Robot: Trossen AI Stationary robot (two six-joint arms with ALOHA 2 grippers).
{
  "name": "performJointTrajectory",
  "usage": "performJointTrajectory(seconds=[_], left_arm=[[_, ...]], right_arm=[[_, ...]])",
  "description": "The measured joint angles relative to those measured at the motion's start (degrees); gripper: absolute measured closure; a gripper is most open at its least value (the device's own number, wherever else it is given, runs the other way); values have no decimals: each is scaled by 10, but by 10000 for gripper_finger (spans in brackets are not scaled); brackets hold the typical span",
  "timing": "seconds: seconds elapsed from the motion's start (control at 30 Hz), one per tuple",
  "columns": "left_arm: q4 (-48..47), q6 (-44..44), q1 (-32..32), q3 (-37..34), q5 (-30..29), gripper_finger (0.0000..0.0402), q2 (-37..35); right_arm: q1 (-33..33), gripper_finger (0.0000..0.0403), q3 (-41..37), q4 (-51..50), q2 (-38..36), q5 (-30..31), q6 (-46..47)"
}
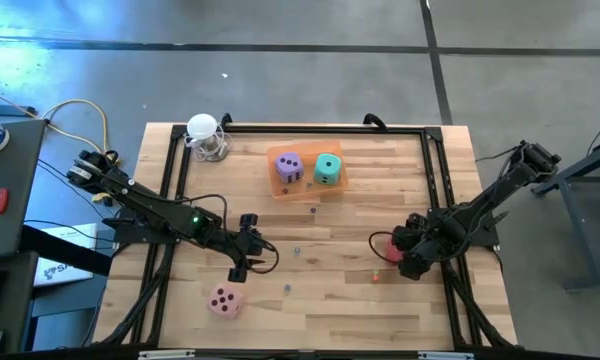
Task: Pick & Place Dice
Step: Put the large red dice into the orange container
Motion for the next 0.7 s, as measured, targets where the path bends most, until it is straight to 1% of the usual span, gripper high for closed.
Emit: performJointTrajectory(seconds=[0.1,0.33,0.47,0.7], left_arm=[[0,1,0,0,0,201,0],[0,1,0,0,0,201,0],[0,1,0,0,0,201,0],[0,1,0,0,0,201,0]], right_arm=[[0,17,0,-2,0,12,11],[1,17,0,-5,0,10,13],[1,17,0,-4,0,22,31],[1,17,-5,0,-1,24,60]])
